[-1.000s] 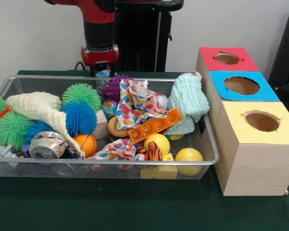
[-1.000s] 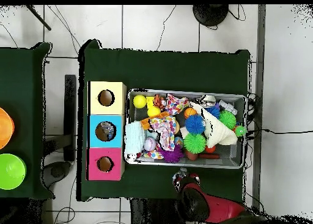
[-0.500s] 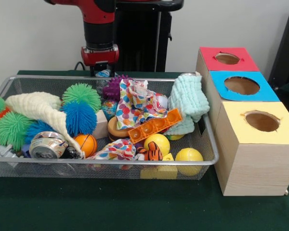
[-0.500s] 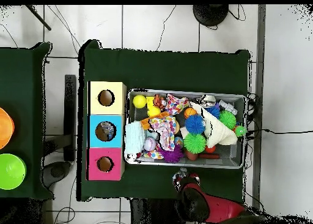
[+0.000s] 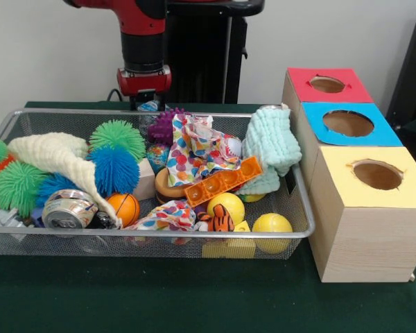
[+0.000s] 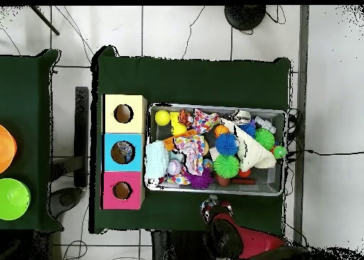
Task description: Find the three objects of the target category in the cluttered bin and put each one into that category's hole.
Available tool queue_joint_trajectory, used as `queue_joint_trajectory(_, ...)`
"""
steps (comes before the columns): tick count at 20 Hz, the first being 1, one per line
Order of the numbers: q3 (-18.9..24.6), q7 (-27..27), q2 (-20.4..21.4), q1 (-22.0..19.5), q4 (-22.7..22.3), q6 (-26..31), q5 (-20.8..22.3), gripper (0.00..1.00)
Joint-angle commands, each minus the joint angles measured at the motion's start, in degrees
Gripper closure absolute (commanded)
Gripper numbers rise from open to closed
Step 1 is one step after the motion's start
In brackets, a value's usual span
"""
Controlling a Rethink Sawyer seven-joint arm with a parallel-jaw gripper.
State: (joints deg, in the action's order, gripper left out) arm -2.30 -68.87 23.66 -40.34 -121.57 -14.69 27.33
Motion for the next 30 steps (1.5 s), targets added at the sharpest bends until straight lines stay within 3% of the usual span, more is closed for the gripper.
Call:
queue_joint_trajectory(1, 1.69, -11.72, -7.92, -0.63, 11.35, -5.24, -1.79, 0.0)
queue_joint_trajectory(12, 2.77, -12.08, -8.69, -2.45, 11.36, -5.9, -1.01, 0.0)
queue_joint_trajectory(13, 2.92, -12.32, -8.66, -2.69, 11.25, -6.21, -0.99, 1.0)
queue_joint_trajectory(16, 1.23, -11.83, -7.51, -0.02, 10.92, -5.5, -2.04, 1.0)
queue_joint_trajectory(30, 1.69, -11.63, -8.68, -0.94, 11.63, -3.65, -2.39, 1.0)
